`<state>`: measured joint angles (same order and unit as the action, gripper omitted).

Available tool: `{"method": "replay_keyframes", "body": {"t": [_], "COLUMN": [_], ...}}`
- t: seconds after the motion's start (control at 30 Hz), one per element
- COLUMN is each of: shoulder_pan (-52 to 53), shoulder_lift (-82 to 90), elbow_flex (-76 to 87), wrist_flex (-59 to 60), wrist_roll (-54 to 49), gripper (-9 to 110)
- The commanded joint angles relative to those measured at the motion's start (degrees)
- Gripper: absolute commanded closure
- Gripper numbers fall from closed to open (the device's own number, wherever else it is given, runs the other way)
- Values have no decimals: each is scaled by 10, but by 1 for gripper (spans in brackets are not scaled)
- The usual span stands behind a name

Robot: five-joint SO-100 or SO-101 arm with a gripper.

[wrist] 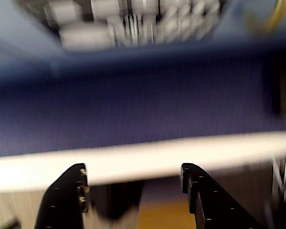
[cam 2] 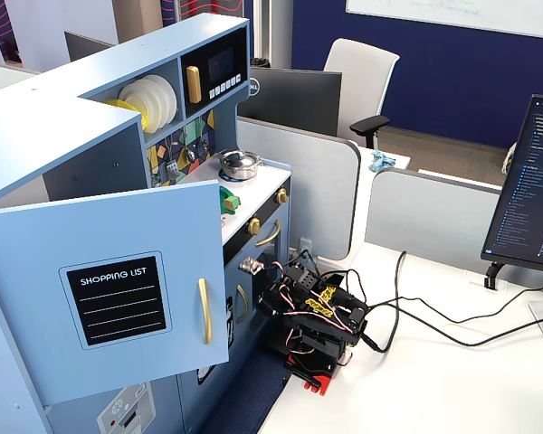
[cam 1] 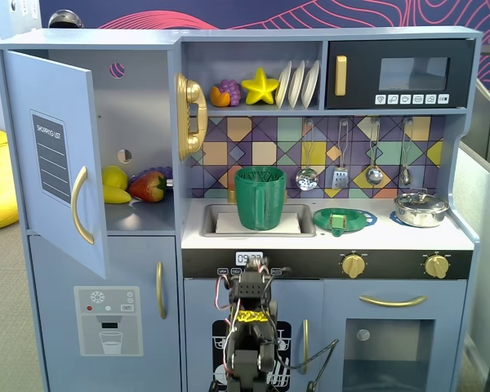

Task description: Pick up the green pineapple from the left cabinet and place it in the green recipient

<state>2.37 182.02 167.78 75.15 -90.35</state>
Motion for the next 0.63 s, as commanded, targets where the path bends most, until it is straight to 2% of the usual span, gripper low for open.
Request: {"method": "replay_keyframes", "body": {"t": [0.0,0.23,0.4,0.47,0.6], "shoulder_pan": [1,-12,-17,-16,-25], "shoulder_lift": [0,0,1,1,1], "elbow_flex": [28,39,39,39,39], "wrist_flex": [27,73,127,125,127], "wrist_roll": [25,49,27,53,39], "gripper": [84,82,82,82,82]}}
